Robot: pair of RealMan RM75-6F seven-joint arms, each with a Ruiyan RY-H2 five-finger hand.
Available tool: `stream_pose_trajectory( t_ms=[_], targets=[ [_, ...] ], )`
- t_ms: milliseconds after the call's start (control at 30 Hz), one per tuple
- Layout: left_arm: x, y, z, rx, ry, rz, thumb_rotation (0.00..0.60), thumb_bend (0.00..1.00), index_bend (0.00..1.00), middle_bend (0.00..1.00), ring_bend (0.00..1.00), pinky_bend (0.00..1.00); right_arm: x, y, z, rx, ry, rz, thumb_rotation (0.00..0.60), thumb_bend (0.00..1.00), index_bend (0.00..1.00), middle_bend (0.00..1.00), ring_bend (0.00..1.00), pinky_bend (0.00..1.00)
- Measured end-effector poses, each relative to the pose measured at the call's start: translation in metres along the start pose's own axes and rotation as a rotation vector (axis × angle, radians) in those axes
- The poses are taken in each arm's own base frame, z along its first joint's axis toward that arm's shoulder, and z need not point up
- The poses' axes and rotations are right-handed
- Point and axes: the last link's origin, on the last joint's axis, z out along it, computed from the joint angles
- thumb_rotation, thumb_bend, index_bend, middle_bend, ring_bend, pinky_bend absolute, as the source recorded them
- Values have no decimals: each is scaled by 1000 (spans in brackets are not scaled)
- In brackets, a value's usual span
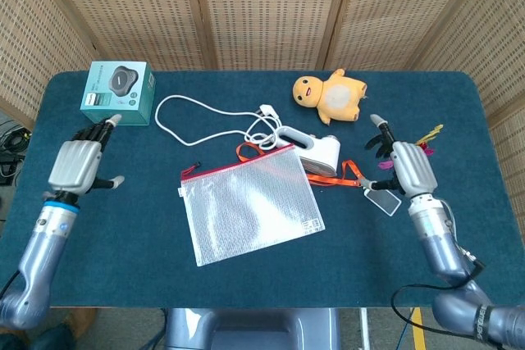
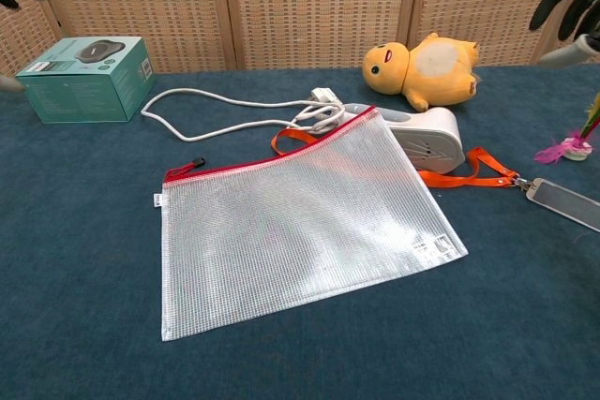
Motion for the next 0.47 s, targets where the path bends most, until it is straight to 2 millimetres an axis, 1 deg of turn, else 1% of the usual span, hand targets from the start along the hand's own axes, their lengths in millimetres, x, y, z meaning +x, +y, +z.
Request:
stream_pose_trajectory(
  t_ms=[33,67,133,167,200,300,400,467],
  targets=[
    [-1,-5,-9,12,18,14,600,0,0,0,0,0,2,3,-8,21,27,-59,600,0,65,52,0,0],
    [-2,-9,-19,23,34,26,600,0,0,0,0,0,5,8,-21,45,60,-133,600,0,65,36,0,0],
    [-7,-19,-44,46,65,51,600,0,0,0,0,0,7,17,-42,67,99,-226,600,0,66,15,0,0],
    [-9,-23,-55,53,74,60,600,0,0,0,0,0,8,24,-57,68,117,-274,600,0,66,7,0,0],
    [-12,-27,-69,61,83,71,600,0,0,0,0,0,8,30,-68,65,125,-304,600,0,66,3,0,0],
    [-18,-33,-98,69,92,87,600,0,0,0,0,0,7,46,-101,54,145,-379,600,0,66,0,0,0],
    [-24,-36,-120,67,82,88,600,0,0,0,0,0,7,58,-125,49,164,-444,600,0,73,0,0,0],
    [-26,-38,-128,67,77,89,600,0,0,0,0,0,5,62,-136,50,170,-466,600,0,82,0,0,0]
  ],
)
